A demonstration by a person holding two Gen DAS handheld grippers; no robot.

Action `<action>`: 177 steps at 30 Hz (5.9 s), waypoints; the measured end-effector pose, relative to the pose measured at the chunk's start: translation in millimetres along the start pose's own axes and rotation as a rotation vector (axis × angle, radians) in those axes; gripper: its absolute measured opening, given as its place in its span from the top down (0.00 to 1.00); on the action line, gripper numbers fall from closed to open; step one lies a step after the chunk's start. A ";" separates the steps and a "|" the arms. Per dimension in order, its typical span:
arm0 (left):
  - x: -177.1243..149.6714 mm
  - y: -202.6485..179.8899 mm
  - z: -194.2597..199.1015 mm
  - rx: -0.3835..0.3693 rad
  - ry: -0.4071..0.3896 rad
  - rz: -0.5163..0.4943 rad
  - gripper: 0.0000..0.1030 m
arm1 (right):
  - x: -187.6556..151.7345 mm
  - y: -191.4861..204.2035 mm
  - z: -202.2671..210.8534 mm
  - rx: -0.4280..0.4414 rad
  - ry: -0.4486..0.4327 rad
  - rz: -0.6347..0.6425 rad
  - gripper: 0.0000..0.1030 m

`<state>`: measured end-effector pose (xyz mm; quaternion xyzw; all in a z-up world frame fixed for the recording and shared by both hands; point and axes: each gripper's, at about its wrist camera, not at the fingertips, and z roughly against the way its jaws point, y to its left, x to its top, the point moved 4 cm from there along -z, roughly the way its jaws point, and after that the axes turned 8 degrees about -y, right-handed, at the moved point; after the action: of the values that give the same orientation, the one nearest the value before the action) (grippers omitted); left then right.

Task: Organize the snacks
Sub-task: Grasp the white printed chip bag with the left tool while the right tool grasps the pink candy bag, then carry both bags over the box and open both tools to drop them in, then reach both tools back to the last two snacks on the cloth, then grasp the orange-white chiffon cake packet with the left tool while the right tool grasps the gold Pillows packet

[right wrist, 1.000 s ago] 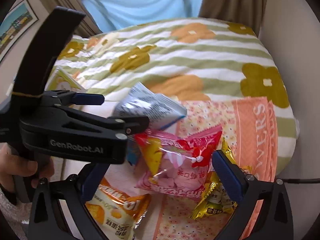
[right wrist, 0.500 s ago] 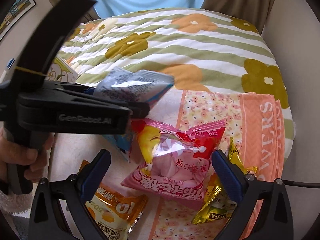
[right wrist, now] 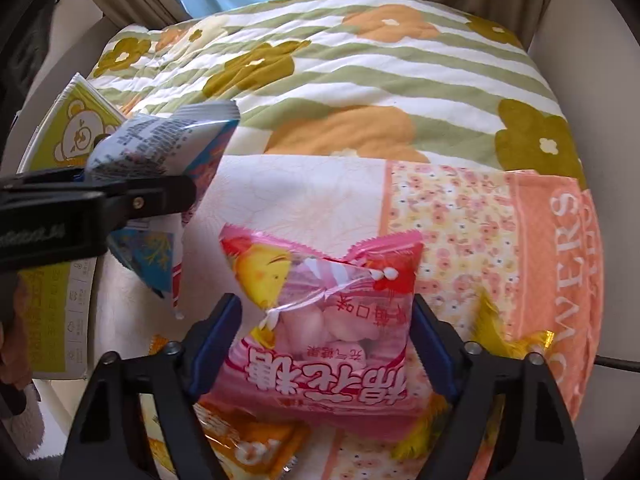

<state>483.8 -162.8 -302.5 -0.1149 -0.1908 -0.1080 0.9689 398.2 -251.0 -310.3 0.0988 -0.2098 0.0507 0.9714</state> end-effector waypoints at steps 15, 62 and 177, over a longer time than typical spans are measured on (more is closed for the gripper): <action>-9.8 4.8 33.7 0.018 -0.059 0.025 0.39 | -5.8 11.4 14.6 0.037 -0.045 -0.015 0.36; 1.6 288.4 224.0 0.062 -0.260 0.101 0.39 | 112.4 278.3 109.3 0.195 -0.361 0.167 0.36; -140.8 -95.5 -10.1 0.205 0.085 -0.041 0.01 | -65.7 -80.2 72.2 -0.009 -0.177 -0.010 0.11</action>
<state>335.9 -232.9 -349.8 -0.0067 -0.1621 -0.1124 0.9803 321.1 -348.3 -287.1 0.0997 -0.2945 0.0360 0.9497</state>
